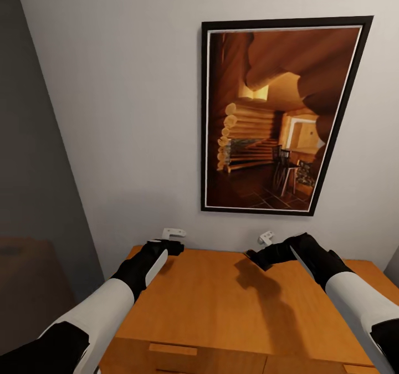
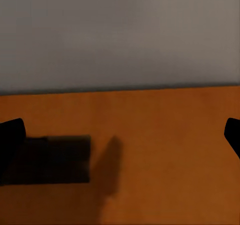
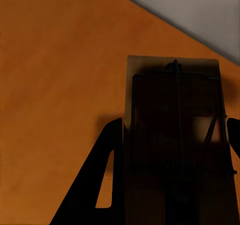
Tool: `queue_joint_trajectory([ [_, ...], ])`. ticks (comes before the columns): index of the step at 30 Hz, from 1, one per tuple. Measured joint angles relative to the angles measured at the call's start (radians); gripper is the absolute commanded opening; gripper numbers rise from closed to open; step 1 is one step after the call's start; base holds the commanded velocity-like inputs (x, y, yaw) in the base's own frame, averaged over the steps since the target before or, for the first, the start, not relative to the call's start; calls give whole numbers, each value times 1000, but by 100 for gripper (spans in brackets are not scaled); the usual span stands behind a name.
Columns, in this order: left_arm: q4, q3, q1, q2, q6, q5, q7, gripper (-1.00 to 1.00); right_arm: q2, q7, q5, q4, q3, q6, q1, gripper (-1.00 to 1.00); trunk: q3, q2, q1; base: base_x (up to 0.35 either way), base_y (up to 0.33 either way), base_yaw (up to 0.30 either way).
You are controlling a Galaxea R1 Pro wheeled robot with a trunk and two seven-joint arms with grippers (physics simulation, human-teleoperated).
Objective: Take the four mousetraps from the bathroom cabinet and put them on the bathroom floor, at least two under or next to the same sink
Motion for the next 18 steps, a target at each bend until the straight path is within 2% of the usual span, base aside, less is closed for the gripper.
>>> queue_joint_trajectory([
  [18, 0, 0, 0, -1, 0, 0, 0, 100, 0, -11, -4, 1, -2, -2, 0, -100, 0, 0, 0, 1, 2, 0],
])
